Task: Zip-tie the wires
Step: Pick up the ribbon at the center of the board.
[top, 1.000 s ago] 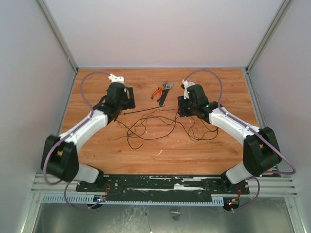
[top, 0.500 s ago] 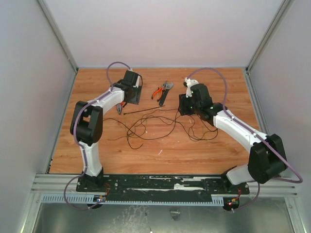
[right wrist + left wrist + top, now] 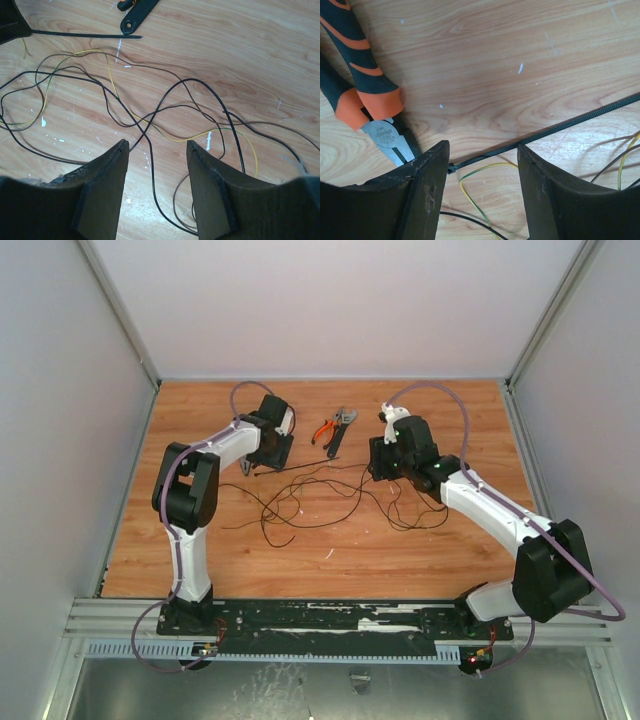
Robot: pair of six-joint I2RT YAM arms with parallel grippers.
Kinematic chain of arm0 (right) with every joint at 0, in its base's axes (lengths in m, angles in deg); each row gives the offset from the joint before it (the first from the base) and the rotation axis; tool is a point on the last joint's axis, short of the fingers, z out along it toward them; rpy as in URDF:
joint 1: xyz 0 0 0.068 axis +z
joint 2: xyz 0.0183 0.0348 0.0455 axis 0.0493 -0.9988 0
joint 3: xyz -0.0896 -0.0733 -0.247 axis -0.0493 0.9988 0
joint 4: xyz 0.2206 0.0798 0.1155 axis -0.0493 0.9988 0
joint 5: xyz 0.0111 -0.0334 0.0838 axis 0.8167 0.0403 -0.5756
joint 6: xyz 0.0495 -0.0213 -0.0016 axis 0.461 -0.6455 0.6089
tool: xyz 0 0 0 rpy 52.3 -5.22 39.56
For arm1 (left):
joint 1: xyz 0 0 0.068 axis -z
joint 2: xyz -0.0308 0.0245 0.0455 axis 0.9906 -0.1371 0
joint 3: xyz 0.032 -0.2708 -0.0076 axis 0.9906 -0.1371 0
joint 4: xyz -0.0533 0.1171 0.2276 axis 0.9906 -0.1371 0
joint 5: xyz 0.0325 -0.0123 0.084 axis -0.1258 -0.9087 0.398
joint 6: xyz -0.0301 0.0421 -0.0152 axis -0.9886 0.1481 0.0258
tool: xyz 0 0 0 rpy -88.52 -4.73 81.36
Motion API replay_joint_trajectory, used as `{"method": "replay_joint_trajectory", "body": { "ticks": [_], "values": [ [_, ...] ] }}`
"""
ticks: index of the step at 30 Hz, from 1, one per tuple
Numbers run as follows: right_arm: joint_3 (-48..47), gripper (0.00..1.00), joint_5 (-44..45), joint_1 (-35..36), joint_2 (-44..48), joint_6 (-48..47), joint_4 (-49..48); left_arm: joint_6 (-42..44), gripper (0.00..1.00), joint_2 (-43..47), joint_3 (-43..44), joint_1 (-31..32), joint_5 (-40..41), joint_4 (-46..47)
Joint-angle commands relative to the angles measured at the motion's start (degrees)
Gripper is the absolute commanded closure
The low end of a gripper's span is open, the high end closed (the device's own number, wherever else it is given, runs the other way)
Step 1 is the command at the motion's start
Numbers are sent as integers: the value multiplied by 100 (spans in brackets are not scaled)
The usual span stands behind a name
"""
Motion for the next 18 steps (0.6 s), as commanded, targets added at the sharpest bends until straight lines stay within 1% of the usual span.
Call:
{"method": "replay_joint_trajectory", "body": {
  "ticks": [1, 12, 16, 18],
  "values": [
    [82, 49, 73, 34, -6, -70, -191, 94, 39, 39, 0, -30, -256, -97],
    [110, 49, 87, 32, -17, -88, -204, 118, 40, -270, 193, -30, -235, -91],
    [109, 48, 110, 32, -9, -91, -209, 120, 44, -358, 191, -30, -302, -96],
    [118, 48, 104, 37, -8, -97, -219, 140, 48, -387, 178, -30, -366, -97]
  ]
}}
